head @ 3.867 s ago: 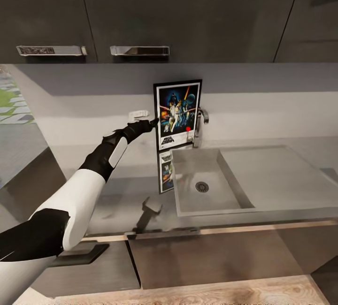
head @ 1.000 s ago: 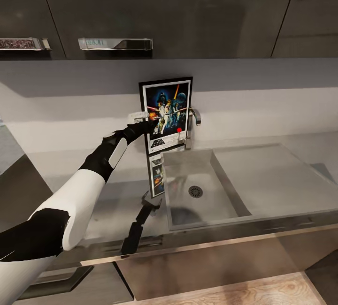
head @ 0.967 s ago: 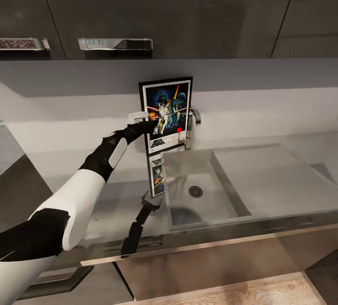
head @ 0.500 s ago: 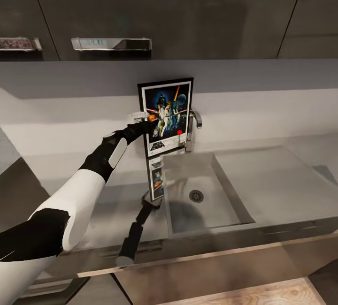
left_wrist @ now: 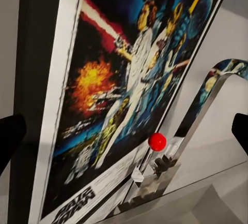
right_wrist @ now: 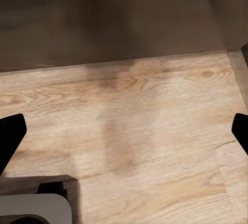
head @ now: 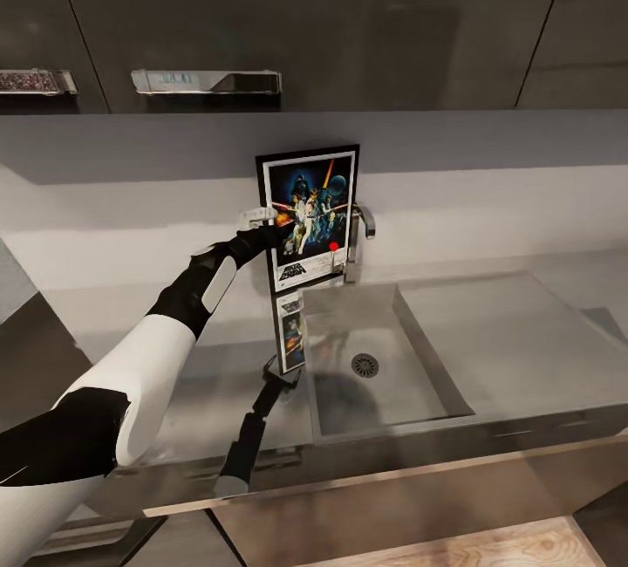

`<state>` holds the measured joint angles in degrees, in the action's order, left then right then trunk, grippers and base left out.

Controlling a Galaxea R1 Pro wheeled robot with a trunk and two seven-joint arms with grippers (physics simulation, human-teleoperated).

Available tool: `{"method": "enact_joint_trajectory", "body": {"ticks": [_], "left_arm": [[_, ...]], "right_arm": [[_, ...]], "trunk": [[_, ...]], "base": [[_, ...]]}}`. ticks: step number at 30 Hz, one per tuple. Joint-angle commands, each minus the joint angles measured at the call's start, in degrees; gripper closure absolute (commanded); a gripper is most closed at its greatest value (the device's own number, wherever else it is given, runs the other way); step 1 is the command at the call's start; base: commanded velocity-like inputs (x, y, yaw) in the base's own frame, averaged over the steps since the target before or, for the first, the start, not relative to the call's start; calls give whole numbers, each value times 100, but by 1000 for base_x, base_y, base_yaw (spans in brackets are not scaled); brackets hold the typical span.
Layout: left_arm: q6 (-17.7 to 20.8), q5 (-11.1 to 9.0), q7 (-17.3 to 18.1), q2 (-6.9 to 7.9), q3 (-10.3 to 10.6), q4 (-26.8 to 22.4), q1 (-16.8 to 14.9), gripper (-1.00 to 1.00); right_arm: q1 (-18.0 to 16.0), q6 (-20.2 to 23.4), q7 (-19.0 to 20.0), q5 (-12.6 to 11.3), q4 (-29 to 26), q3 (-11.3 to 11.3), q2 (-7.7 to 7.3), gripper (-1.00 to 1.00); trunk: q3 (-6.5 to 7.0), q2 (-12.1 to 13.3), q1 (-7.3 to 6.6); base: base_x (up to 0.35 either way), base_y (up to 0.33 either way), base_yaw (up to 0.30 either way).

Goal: Pick up the poster from the kitchen countertop and hang it on one of the wall nails in the kitchen.

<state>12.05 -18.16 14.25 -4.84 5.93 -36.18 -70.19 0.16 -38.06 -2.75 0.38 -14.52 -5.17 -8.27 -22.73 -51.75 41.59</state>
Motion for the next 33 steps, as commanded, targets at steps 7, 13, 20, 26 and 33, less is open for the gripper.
{"method": "enact_joint_trajectory", "body": {"ticks": [7,13,20,26,33], "left_arm": [[50,-56,-26,1,4,-14,-3,-100],[52,-56,-29,1,2,-63,-3,-100],[52,-56,-99,1,-4,-74,-3,-100],[52,-56,-136,-1,-1,-80,-3,-100],[52,-56,-148,-1,3,-80,-3,-100]], "right_arm": [[2,-11,-6,6,-7,-10,1,-100],[2,-9,-6,6,-7,-10,1,-100],[2,-9,-6,6,-7,-10,1,-100],[2,-9,-6,6,-7,-10,1,-100],[2,-9,-6,6,-7,-10,1,-100]], "trunk": [[-6,-4,1],[-21,-4,1],[-73,-4,1],[-126,-4,1],[-189,-4,1]], "base": [[0,0,0],[0,0,0],[0,0,0],[0,0,0],[0,0,0]]}}
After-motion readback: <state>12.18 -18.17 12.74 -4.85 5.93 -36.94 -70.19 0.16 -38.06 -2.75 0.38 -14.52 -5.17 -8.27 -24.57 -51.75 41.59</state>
